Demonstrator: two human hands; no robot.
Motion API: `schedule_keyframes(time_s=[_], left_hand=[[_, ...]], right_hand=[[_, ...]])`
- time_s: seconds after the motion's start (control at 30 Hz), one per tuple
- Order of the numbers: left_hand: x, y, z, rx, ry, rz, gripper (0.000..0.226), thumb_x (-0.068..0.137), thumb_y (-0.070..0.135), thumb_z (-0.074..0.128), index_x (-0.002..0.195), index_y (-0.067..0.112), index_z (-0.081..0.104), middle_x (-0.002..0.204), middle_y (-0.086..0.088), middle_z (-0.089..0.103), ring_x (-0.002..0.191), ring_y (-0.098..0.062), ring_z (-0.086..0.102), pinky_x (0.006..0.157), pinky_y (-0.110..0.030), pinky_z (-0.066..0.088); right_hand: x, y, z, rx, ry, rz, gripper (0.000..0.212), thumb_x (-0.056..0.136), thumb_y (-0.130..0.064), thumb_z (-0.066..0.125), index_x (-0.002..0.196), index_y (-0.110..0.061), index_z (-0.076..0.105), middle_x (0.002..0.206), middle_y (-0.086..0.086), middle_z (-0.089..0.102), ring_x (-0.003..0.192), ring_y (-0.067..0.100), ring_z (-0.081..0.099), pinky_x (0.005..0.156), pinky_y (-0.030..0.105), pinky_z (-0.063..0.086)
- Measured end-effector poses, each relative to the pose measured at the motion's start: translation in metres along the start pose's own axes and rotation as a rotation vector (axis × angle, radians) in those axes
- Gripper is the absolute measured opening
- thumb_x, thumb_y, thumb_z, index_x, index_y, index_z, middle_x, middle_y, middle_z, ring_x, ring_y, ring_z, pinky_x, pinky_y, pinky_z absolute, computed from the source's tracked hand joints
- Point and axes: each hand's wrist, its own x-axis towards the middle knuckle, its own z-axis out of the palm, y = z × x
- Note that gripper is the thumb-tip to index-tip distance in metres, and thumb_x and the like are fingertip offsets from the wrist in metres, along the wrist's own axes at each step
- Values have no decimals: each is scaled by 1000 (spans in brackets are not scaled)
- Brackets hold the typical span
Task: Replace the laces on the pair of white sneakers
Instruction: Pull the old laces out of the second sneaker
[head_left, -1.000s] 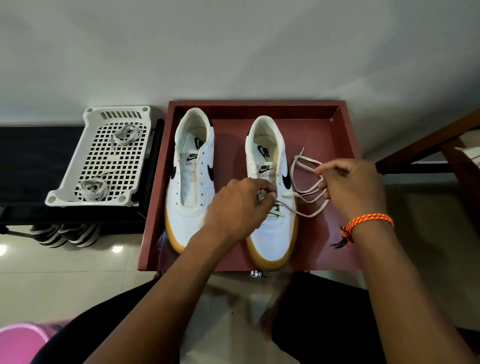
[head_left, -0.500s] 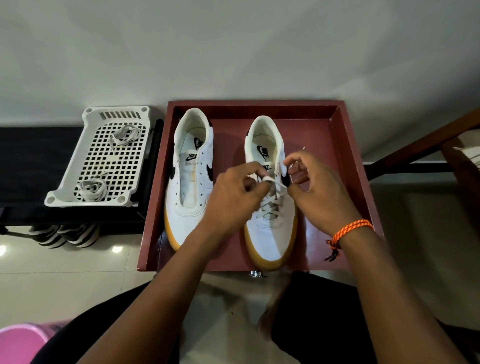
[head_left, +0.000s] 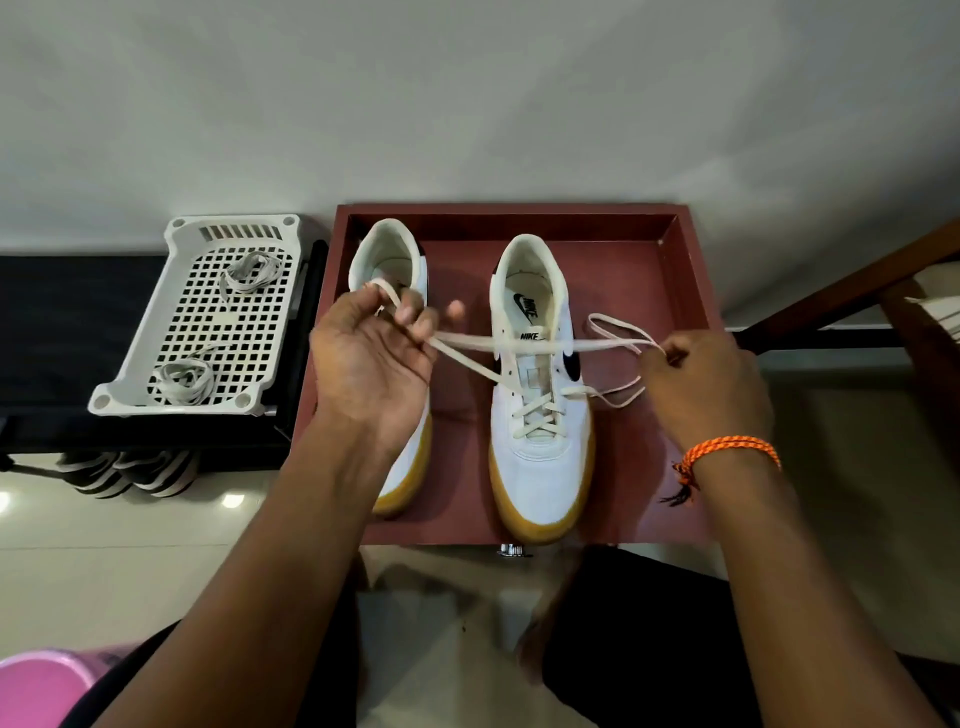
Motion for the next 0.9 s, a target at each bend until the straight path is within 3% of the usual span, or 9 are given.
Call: schedule_keyframes(time_s=[0.1,0.23,0.3,0.37,0.47,0.53,0.63,0.83,0.9], left_hand=[[4,-10,2,387,104,-8,18,109,16,47,91,18,49,73,2,34,56,-12,30,67,-40,60],[4,-29,1,1169,18,190,7,108,18,59,104,14,65,81,13,60,69,-10,55,70,-34,61],[4,-34,-1,1324,-44,252,10,106,19,60,104,17,70,87,13,68,78,-8,62,78,-32,55],[5,-34,-4,1341,7,294,11,106,20,60,109,18,70,95,9,71,87,-7,65,84,-30,53],[5,-31,-3,1296,55,292,20,109,19,56,123,20,69,112,13,71,104,-1,65,95,-24,51],[3,-30,-2,1300,21,295,28,110,19,53,134,20,67,125,13,69,116,2,62,100,-17,48],[3,-34,-3,1323,-59,326,32,110,13,50,136,19,67,128,6,70,114,1,65,91,-8,49],[-1,-39,-2,1390,-107,474,32,104,1,50,119,17,74,125,5,64,109,-3,64,87,-12,51],[-2,-42,-1,1452,-97,536,31,98,3,54,113,20,76,118,4,61,101,-7,65,82,-20,54]], right_hand=[[0,-7,2,114,-65,-111,34,94,-22,62,63,-9,62,56,12,54,60,30,56,52,38,38],[-11,-28,7,390,-382,-264,21,96,-12,69,78,-17,78,65,6,70,52,15,62,53,32,52],[-21,-36,14,427,-487,-331,14,95,-8,73,84,-15,79,67,4,71,51,10,62,50,25,49],[-32,-42,20,497,-602,-359,5,93,-11,78,97,-14,79,74,4,74,61,13,70,56,28,56],[-41,-47,27,501,-721,-413,37,88,-20,86,124,-17,76,104,-5,80,96,11,77,89,36,62],[-39,-47,27,506,-694,-417,43,88,-19,85,129,-19,74,115,-9,79,107,7,74,99,38,59],[-31,-40,24,566,-609,-346,36,93,-1,75,125,-18,75,112,-6,80,103,10,77,95,39,63],[-21,-34,17,701,-749,-258,39,101,16,50,125,-6,70,110,10,79,98,25,79,84,41,65],[-18,-34,14,727,-704,-219,38,101,16,47,119,-5,73,101,12,79,90,25,80,77,40,66]])
